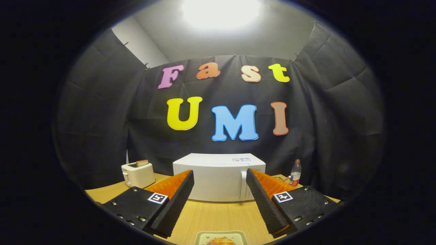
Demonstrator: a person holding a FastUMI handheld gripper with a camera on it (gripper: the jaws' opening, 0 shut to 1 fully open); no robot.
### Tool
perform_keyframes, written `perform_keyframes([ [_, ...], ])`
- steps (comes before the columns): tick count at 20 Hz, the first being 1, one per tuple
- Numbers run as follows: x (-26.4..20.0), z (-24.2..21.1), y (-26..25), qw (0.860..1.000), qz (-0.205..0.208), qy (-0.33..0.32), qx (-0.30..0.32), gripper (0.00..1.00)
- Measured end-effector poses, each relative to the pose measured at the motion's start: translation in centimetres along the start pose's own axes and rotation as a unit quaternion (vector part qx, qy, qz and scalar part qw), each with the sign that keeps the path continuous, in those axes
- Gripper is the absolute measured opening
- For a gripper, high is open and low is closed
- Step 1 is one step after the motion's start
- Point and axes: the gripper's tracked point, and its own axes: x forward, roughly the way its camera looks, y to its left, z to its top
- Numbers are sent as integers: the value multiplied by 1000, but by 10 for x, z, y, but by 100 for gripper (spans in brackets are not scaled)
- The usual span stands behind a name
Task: Open the microwave, put the food inside, and close the microwave door.
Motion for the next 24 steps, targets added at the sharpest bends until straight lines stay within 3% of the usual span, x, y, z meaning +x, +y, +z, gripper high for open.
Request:
perform_keyframes([
  [8, 86, -35, -43, 999, -33, 19, -5, 97],
  [24, 221, -147, -86, 995, -36, 95, 10, 97],
])
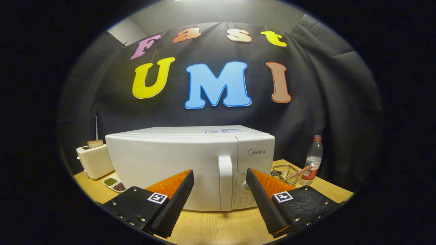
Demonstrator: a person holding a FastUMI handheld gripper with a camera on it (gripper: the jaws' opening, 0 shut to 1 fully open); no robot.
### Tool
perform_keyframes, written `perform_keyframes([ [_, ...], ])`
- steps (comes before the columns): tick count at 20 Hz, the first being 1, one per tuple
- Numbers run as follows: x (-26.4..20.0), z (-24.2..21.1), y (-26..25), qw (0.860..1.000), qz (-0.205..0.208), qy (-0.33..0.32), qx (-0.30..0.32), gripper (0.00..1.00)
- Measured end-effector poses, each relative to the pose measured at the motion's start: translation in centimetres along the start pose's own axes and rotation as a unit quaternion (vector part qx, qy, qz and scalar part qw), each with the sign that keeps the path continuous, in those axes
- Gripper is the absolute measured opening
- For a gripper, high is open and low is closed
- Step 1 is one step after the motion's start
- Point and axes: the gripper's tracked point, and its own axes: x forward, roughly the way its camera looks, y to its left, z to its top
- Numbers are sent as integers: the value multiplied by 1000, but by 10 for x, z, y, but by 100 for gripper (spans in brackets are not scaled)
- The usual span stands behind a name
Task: Open the microwave, put the food inside, and close the microwave door.
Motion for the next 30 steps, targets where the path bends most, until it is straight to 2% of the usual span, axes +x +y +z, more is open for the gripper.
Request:
perform_keyframes([
  [2, 10, -10, -3, 1000, 1, 11, 6, 94],
  [3, 14, -14, -4, 1000, 1, 14, 4, 87],
  [4, 16, -18, -6, 1000, -1, 19, 2, 74],
  [7, 23, -25, -10, 1000, -2, 24, -5, 73],
  [8, 26, -26, -9, 1000, 0, 24, -8, 58],
  [9, 28, -27, -9, 1000, 2, 25, -13, 53],
  [11, 31, -27, -9, 999, 5, 29, -25, 32],
  [13, 30, -29, -8, 999, 9, 36, -29, 29],
  [14, 29, -28, -9, 999, 12, 41, -25, 21],
  [15, 31, -29, -8, 999, 15, 43, -15, 21],
  [16, 28, -29, -8, 999, 14, 45, -13, 14],
  [18, 29, -29, -7, 998, 5, 51, -25, 14],
  [19, 29, -29, -9, 998, 1, 59, -29, 4],
  [25, 25, -28, -7, 996, -16, 82, -44, 4],
  [30, -16, -32, 0, 996, -30, 77, -30, 4],
])
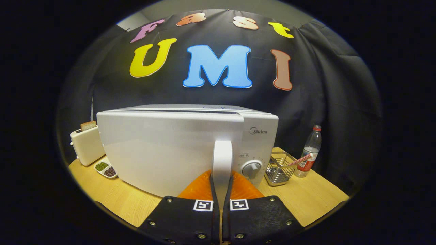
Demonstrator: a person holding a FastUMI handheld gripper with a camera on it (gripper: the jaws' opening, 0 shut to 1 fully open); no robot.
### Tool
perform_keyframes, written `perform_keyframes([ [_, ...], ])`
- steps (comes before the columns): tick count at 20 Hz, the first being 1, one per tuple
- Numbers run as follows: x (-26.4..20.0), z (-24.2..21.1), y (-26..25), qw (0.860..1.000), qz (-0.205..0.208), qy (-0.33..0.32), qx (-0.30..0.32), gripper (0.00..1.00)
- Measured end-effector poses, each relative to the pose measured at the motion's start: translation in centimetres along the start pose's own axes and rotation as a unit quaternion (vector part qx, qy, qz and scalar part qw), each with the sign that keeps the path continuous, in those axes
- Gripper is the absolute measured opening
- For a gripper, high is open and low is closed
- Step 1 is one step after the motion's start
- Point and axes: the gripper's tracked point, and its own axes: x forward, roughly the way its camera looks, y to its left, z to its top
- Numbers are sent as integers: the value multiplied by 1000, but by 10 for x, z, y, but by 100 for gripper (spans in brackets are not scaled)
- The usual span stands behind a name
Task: Open the microwave, put the food inside, and close the microwave door.
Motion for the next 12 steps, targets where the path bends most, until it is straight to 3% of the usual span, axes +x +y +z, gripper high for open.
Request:
perform_keyframes([
  [12, -106, -23, 46, 1000, 12, 20, 15, 4],
])
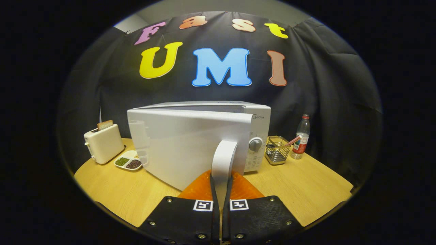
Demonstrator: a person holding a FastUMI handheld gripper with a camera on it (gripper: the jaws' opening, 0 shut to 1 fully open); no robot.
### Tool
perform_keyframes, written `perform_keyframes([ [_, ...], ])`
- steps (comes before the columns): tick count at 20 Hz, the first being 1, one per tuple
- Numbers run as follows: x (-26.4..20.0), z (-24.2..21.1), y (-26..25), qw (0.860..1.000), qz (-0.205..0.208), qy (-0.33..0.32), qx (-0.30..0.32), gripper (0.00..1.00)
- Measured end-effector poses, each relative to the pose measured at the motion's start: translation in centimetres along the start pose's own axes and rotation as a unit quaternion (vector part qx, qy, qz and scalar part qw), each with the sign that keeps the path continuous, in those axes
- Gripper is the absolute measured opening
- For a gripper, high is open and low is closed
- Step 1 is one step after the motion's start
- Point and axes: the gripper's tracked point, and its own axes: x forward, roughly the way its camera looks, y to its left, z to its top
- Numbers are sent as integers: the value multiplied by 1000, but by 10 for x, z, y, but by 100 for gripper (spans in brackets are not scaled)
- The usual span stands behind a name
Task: Open the microwave, put the food inside, and close the microwave door.
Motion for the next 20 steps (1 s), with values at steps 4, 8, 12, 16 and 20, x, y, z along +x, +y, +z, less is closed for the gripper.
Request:
perform_keyframes([
  [4, -29, -8, 23, 1000, 18, -1, -6, 4],
  [8, -56, -16, 52, 999, 45, 0, -15, 4],
  [12, -81, -24, 87, 997, 79, 4, -25, 4],
  [16, -106, -30, 131, 991, 128, 5, -42, 3],
  [20, -124, -35, 179, 984, 165, 2, -72, 3],
])
